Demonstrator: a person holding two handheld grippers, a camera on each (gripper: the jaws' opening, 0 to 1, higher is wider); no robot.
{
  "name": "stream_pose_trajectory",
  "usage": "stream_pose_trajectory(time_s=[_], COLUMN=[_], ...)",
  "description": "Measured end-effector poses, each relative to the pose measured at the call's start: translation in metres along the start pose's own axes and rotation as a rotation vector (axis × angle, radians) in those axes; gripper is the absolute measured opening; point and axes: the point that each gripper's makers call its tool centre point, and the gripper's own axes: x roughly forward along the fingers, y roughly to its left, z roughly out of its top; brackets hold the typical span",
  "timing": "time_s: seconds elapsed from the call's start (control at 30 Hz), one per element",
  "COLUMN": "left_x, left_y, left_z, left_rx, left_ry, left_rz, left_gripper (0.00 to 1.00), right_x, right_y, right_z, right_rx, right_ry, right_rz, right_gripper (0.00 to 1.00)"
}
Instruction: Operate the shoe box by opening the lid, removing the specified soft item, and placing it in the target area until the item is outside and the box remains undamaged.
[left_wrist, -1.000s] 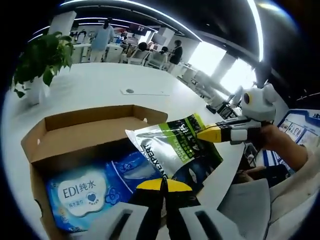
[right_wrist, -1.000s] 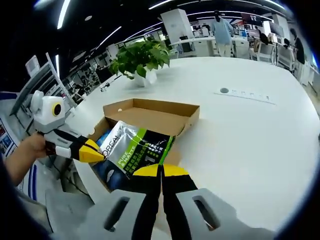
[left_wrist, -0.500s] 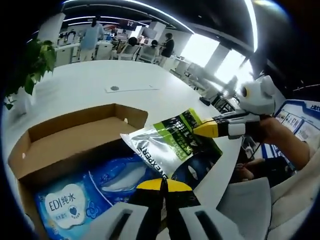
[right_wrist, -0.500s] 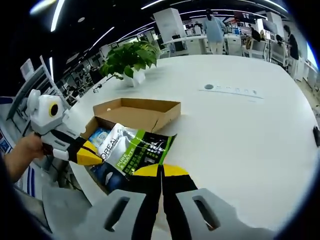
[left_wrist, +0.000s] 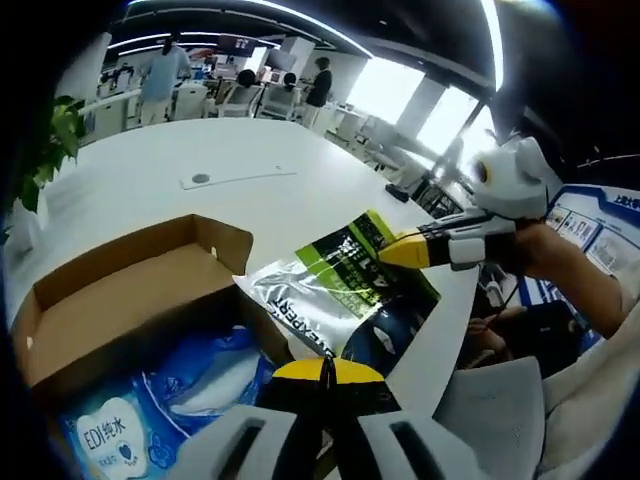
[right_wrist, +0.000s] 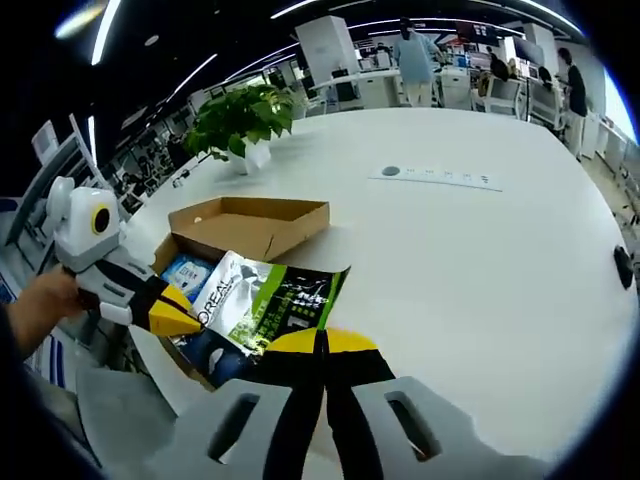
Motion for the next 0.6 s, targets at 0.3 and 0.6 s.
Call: stream_pose_trajectory(time_s=[0.3,0.6], left_x=[0.023,0.042], left_y=[-0.005,0.001], left_z=[0.006,0.009], left_rx=[0.030,0.056], left_ry=[0.040,0.100], left_rz=[-0.007,0.003], left_gripper=[0.00,0.00], right_x=[0.000,0.010], right_y=[-0.022,-0.037], right_z=[-0.004,-0.006], right_rx=[0.011,0.005], right_ry=[0.003,0.017], right_rz=[-0.036,-0.060], right_gripper=[0.00,0.00])
